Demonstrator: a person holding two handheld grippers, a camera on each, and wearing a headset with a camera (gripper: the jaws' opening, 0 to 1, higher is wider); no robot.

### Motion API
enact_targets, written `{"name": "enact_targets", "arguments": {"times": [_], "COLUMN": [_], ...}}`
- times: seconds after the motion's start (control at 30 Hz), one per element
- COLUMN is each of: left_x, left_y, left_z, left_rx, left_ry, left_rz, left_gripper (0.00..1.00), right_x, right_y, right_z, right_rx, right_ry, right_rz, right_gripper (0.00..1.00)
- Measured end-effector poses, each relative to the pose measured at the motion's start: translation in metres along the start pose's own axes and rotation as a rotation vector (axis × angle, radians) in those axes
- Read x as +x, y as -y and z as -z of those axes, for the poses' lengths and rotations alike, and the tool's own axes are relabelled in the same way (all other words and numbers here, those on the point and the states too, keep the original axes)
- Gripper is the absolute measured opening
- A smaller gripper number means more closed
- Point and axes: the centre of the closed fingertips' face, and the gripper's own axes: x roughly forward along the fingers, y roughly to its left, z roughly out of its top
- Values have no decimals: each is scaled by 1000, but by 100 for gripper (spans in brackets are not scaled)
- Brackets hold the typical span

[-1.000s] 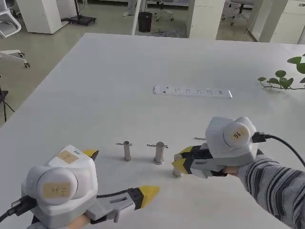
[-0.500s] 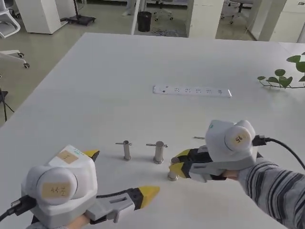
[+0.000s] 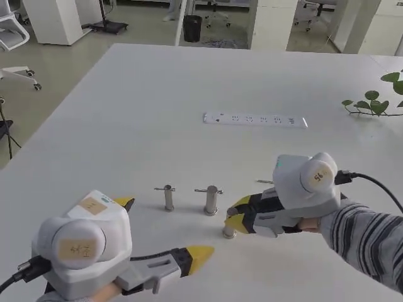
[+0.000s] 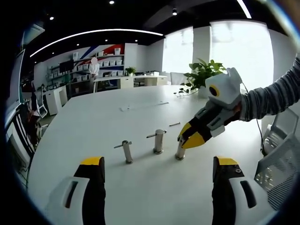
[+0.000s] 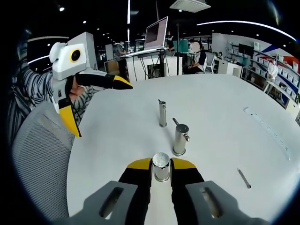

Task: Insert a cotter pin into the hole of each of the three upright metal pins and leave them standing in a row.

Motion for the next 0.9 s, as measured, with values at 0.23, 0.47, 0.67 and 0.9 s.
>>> {"name": "enact_targets", "arguments": {"times": [0.23, 0.47, 0.67, 0.9], "left_x": [0, 1, 1, 2], "left_y": [-1, -1, -2, -4], "left_z": [-1, -1, 0, 0], "left_rx": [-1, -1, -5, -13], "left_ry": [2, 1, -3, -5], "left_rz": [-3, -2, -1, -2], "left_gripper": [96, 96, 96, 95], "right_x": [-8, -28, -43, -56], "right_y": [-1, 6, 27, 59], "right_z": [2, 8, 17, 23], "right_rx": [14, 15, 37, 43], "right_ry": [6, -50, -101, -161], "right_rz": [3, 3, 30, 84], "right_gripper": [22, 26, 26, 25]}}
